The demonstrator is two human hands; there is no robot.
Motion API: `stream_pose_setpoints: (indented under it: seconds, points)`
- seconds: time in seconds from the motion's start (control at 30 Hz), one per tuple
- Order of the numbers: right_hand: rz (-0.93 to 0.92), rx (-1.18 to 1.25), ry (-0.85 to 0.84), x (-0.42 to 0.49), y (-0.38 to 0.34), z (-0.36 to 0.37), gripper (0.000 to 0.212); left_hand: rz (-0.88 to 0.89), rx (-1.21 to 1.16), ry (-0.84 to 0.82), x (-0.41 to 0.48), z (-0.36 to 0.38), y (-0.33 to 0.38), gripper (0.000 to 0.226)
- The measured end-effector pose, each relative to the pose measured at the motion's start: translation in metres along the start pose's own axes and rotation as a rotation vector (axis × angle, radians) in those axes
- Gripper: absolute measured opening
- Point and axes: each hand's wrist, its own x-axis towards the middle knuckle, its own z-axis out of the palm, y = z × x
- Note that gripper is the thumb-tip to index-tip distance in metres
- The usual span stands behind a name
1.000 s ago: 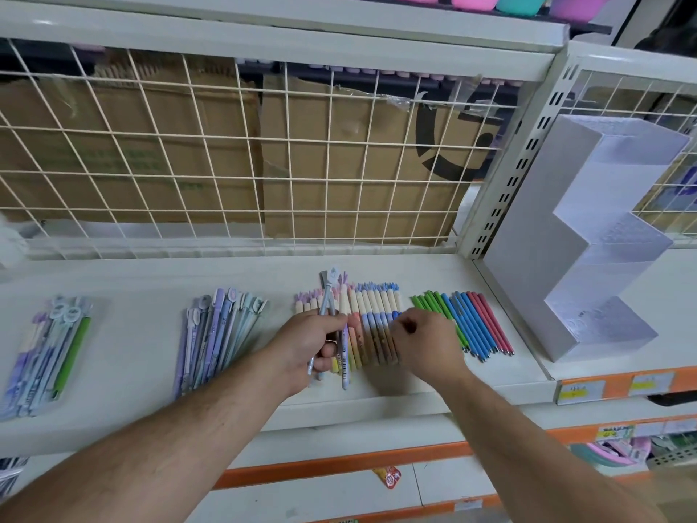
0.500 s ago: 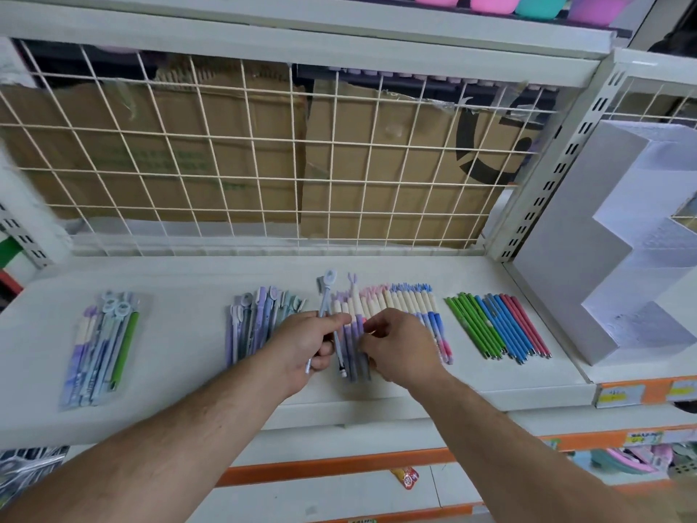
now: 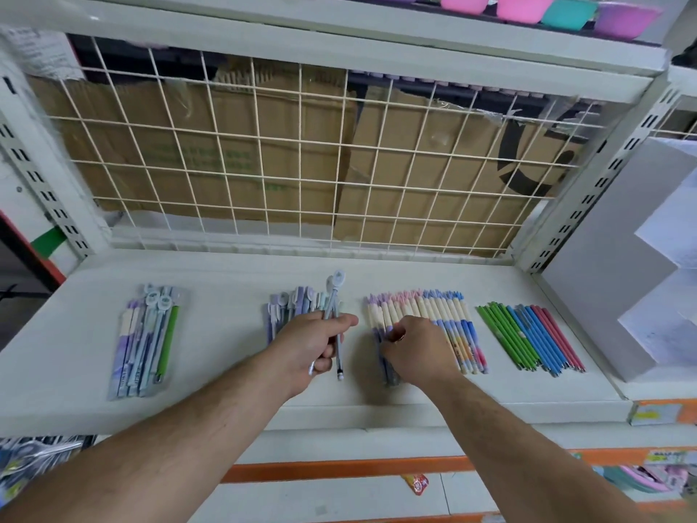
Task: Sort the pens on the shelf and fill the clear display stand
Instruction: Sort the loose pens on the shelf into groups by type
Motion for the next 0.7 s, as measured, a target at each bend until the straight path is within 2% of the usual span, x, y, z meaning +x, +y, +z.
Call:
stream_pose_setpoints:
  seconds: [0.33, 0.4, 0.5, 0.6, 0.7]
  points:
    - [-0.025, 0.097, 0.012, -0.015, -0.015, -0.005, 0.009, 0.006, 0.031, 0.008, -0.001, -0.001, 0.001, 0.028]
    - [-0.035, 0.282, -0.065, -0.020, -0.020, -0.007, 0.012, 0.012, 0.033, 0.020, -0.002, -0.001, 0.001, 0.032]
    - [-0.061, 0.530, -0.257, -0.030, -0.030, -0.007, 0.020, 0.029, 0.043, 0.002, -0.006, -0.001, 0.002, 0.021]
    - [-0.124, 0.546, -0.325, -0.038, -0.043, 0.000, 0.029, 0.050, 0.051, -0.012, -0.012, -0.002, 0.002, 0.019]
    - [-0.124, 0.584, -0.321, -0.039, -0.056, 0.007, 0.022, 0.046, 0.053, 0.039, -0.015, -0.008, 0.002, 0.023]
